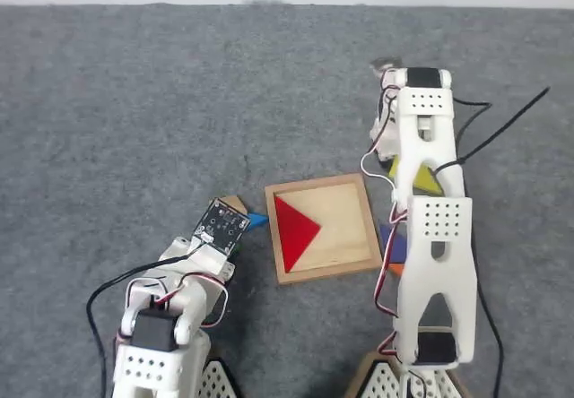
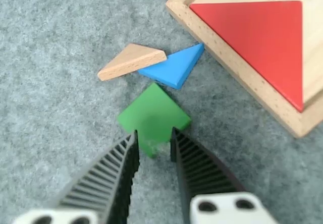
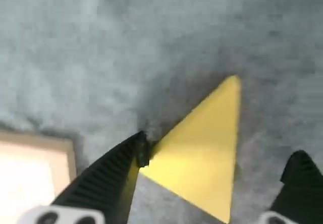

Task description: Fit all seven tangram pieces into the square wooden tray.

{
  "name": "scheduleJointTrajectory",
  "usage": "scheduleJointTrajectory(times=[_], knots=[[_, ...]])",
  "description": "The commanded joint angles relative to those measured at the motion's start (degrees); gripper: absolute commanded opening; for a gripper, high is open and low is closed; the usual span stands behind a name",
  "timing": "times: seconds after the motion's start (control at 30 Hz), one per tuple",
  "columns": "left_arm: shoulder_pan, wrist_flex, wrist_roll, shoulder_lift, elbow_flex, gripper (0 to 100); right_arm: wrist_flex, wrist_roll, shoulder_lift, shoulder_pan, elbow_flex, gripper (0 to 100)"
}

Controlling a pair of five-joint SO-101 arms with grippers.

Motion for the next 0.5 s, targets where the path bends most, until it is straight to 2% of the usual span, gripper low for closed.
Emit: scheduleJointTrajectory(times=[0.0, 0.47], knots=[[-0.35, -0.09, -0.44, -0.70, -0.66, 10, 2.51, 4.40, -6.37, -0.57, 4.40, 41.2], [-0.35, -0.09, -0.44, -0.70, -0.66, 10, 2.07, 10.64, -17.71, 0.31, 18.81, 41.2]])
